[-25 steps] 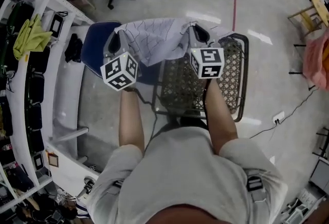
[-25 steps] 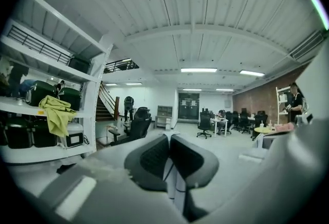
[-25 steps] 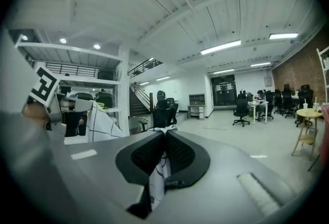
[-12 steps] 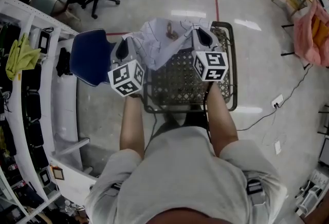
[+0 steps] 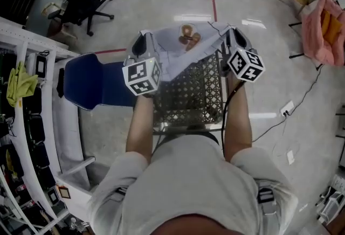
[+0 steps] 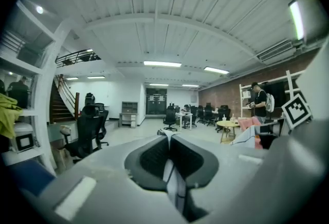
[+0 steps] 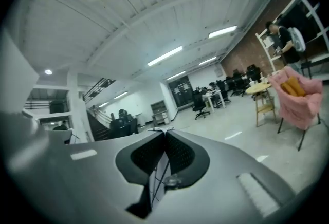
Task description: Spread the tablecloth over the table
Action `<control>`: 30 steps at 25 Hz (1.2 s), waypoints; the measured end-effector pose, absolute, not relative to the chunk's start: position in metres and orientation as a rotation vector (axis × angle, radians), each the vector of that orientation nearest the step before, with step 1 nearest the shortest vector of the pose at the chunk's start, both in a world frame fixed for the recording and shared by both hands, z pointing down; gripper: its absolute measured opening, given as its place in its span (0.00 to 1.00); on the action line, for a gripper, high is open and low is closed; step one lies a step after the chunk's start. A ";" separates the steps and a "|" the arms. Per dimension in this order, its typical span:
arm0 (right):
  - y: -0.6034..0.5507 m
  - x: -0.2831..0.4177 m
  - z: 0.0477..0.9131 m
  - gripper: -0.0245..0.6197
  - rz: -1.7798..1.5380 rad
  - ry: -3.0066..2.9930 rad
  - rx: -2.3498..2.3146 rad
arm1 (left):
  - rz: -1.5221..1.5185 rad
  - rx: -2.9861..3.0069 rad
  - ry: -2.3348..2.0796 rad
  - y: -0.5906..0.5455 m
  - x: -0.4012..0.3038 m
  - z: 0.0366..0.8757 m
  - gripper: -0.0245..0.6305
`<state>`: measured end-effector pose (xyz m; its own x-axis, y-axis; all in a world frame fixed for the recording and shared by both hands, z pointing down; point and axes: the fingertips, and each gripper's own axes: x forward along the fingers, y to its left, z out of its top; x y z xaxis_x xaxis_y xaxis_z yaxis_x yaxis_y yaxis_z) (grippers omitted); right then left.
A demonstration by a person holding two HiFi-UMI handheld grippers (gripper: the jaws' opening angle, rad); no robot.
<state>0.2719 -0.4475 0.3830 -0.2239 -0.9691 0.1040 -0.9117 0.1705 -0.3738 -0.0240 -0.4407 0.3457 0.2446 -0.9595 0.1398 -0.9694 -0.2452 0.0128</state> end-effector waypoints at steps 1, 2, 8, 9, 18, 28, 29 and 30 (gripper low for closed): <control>-0.446 0.310 0.373 0.05 -0.512 2.212 -1.918 | 0.134 2.442 -1.830 -0.447 0.000 0.337 0.07; -0.441 0.347 0.364 0.05 -0.478 2.153 -1.990 | 0.108 2.476 -1.790 -0.452 0.025 0.331 0.07; -0.381 0.479 0.333 0.05 -0.296 1.899 -2.292 | 0.042 2.548 -1.610 -0.454 0.106 0.335 0.07; -0.377 0.482 0.338 0.05 -0.308 1.907 -2.309 | 0.044 2.526 -1.604 -0.453 0.104 0.341 0.07; -0.413 0.337 0.405 0.05 -0.517 2.249 -2.076 | -0.145 2.090 -2.035 -0.435 -0.132 0.315 0.07; -0.406 0.091 0.393 0.05 -0.495 2.635 -1.593 | -0.234 1.701 -2.479 -0.310 -0.376 0.282 0.07; -0.402 0.086 0.400 0.05 -0.499 2.647 -1.582 | -0.226 1.682 -2.490 -0.303 -0.381 0.290 0.07; -0.399 0.087 0.407 0.05 -0.501 2.653 -1.582 | -0.200 1.678 -2.491 -0.299 -0.380 0.301 0.07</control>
<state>0.0866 -0.3992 0.4071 -0.4889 -0.8591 0.1513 -0.8552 0.4377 -0.2777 -0.3797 -0.2995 0.3010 -0.3726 -0.9273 0.0350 -0.9098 0.3725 0.1831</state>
